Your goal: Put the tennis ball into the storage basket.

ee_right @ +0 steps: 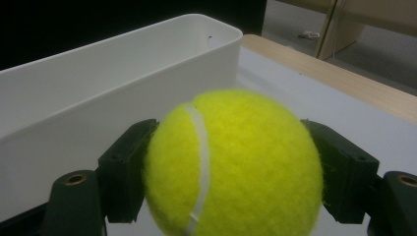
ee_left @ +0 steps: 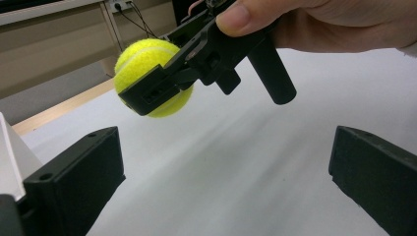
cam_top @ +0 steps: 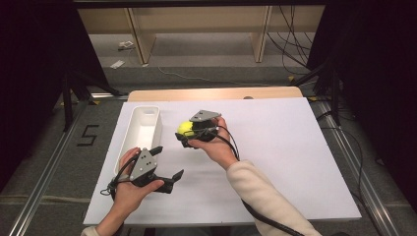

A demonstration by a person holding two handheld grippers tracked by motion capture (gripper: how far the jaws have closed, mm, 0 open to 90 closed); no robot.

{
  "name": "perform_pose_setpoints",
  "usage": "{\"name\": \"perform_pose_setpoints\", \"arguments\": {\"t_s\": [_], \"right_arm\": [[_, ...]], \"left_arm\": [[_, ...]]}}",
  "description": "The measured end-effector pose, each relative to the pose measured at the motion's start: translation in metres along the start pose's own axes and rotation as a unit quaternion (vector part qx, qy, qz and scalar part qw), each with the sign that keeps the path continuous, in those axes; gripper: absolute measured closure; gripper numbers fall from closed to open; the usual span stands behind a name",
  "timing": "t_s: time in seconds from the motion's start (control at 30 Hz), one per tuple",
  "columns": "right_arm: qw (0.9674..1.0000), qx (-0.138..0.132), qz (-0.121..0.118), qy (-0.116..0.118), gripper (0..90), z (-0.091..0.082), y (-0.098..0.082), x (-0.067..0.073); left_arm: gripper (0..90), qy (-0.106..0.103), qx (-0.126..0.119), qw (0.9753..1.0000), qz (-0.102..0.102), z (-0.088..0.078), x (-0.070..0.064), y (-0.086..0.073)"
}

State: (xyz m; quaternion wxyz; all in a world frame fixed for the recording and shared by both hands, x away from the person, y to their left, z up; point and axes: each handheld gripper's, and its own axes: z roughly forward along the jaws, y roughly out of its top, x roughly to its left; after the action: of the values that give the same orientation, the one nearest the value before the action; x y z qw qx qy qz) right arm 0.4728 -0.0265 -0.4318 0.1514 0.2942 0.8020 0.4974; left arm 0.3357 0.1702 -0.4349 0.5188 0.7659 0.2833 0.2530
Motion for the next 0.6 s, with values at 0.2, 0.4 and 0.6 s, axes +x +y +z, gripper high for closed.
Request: {"name": "perform_pose_setpoints", "arguments": {"t_s": [0.2, 0.4, 0.6], "right_arm": [[1.0000, -0.004, -0.006, 0.001, 26.1, -0.0004, 0.0056, 0.0012], [1.0000, -0.005, -0.006, 0.002, 26.0, 0.0000, 0.0063, 0.0017], [1.0000, -0.005, -0.006, 0.002, 26.1, 0.0007, 0.0070, 0.0025]], "left_arm": [[0.0, 0.000, 0.000, 1.0000, 0.000, 0.0000, -0.0001, 0.0001], [0.0, 0.000, 0.000, 1.0000, 0.000, -0.0001, 0.0001, 0.0001], [0.0, 0.000, 0.000, 1.0000, 0.000, -0.0001, 0.0001, 0.0001]]}}
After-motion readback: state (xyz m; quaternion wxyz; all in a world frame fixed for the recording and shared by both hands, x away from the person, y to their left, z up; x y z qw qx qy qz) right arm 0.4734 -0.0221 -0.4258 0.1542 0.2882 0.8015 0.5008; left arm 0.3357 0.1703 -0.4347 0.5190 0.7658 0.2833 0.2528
